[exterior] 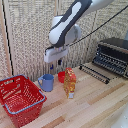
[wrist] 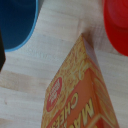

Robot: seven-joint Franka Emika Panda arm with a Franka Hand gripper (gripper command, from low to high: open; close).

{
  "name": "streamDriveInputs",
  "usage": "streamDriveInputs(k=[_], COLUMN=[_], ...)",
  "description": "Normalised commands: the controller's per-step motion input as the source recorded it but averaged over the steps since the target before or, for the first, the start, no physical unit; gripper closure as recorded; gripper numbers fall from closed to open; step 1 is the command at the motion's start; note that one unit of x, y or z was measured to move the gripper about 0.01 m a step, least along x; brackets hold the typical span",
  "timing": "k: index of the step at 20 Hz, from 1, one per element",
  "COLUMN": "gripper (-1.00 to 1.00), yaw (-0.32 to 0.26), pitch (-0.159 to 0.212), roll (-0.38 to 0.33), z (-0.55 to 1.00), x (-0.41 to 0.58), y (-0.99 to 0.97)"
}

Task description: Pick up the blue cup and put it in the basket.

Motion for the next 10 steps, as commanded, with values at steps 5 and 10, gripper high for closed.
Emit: streamDriveInputs(k=[5,10], gripper=[-1.00,1.00], yaw=[0.031,-0.015], pitch=[0.124,0.000], roll=[-0.093,-0.040], z=[-0.64,-0.32], x=[0.086,0.178], y=[0.32,0.22])
